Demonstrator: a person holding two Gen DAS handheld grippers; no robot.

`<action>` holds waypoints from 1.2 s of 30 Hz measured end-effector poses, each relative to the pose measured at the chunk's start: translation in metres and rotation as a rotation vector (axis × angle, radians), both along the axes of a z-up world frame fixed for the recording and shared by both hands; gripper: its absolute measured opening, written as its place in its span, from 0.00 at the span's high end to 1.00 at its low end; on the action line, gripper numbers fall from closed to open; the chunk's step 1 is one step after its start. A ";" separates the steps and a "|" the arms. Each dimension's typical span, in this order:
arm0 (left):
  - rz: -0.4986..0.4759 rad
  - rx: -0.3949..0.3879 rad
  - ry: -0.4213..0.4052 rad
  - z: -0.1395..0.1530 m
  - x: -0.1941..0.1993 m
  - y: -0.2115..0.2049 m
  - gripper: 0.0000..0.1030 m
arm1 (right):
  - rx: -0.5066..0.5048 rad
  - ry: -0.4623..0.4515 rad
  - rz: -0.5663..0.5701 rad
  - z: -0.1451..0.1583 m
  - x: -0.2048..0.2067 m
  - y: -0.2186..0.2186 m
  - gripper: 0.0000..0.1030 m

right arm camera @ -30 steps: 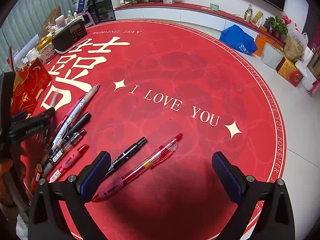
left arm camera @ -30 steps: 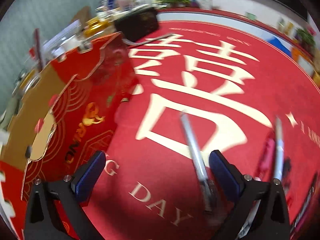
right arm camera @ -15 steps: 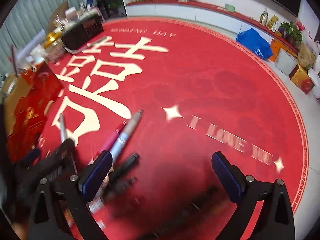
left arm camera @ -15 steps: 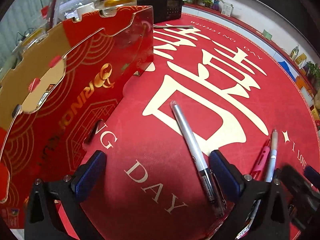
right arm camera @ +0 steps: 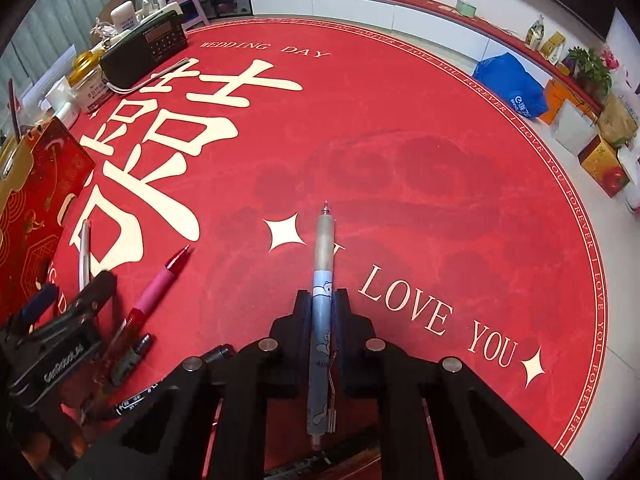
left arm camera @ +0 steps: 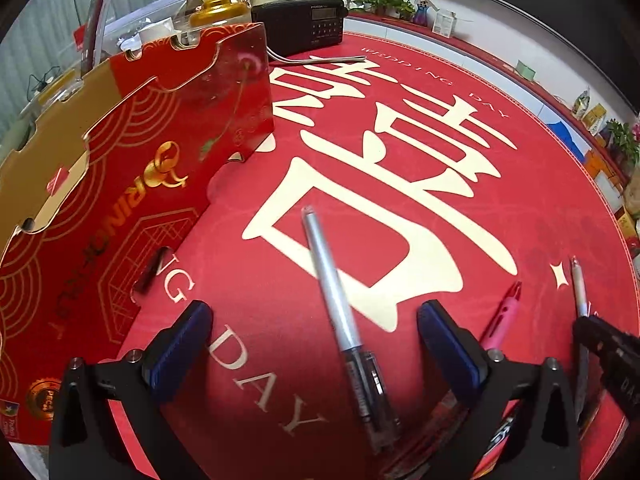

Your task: Organize rigid objects

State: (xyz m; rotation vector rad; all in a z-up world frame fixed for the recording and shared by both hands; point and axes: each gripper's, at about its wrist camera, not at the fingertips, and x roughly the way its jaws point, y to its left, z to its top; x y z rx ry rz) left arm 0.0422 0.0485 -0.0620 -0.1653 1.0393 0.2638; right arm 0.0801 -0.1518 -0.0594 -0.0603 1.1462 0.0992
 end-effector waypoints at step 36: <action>-0.144 -0.139 -0.153 0.053 -0.048 -0.004 0.90 | 0.277 -0.170 -0.020 0.051 -0.083 -0.030 0.90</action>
